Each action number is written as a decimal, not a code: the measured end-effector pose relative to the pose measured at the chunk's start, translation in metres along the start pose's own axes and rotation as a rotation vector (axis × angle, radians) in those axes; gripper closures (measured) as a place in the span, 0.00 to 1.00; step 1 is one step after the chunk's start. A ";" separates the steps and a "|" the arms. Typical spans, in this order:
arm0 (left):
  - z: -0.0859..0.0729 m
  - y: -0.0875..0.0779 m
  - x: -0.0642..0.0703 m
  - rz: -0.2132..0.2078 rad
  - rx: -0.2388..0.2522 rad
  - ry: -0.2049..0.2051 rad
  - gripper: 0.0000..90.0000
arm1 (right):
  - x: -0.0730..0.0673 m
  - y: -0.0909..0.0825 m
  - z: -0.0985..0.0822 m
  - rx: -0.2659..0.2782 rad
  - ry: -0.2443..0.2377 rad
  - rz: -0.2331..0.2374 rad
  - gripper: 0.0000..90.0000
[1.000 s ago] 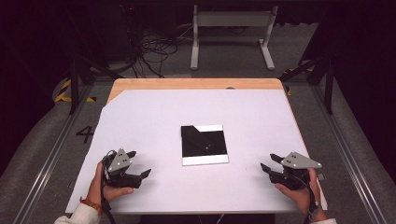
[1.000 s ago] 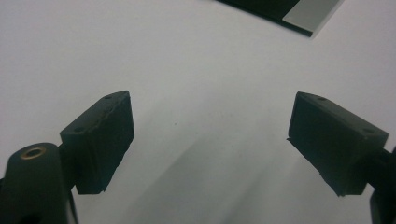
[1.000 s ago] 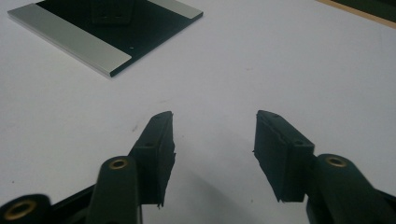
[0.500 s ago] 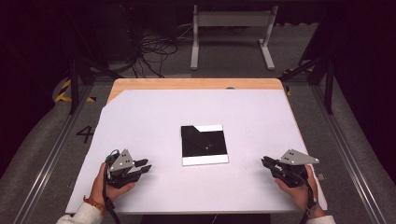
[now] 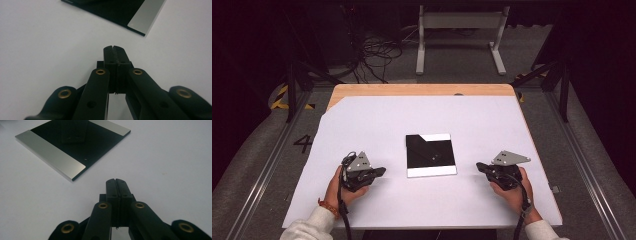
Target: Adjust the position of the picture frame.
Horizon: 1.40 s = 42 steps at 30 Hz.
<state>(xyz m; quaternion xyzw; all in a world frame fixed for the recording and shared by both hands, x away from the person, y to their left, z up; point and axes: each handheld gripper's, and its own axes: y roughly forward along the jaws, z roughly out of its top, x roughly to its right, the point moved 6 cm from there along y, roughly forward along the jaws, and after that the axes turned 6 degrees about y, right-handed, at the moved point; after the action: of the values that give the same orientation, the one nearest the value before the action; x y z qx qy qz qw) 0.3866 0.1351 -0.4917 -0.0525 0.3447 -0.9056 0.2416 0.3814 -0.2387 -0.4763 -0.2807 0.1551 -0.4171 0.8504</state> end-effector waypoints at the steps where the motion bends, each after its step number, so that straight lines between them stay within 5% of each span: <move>1: 0.003 0.004 0.000 -0.004 0.000 0.001 1.00 | -0.001 0.003 0.002 -0.002 0.005 0.005 1.00; 19: 0.019 0.039 0.004 -0.069 -0.051 0.041 1.00 | -0.031 0.052 0.015 -0.071 -0.009 0.045 1.00; 29: 0.021 0.045 0.009 -0.105 -0.054 0.047 1.00 | -0.023 0.058 0.017 -0.077 0.016 0.010 1.00; 42: 0.026 0.051 0.018 -0.157 -0.039 0.061 1.00 | -0.020 0.065 0.022 -0.081 0.044 0.029 1.00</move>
<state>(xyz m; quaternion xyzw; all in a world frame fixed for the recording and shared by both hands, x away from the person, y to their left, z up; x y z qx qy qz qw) 0.3983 0.0782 -0.5068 -0.0563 0.3642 -0.9160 0.1582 0.4201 -0.1833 -0.4978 -0.3033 0.1945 -0.4044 0.8406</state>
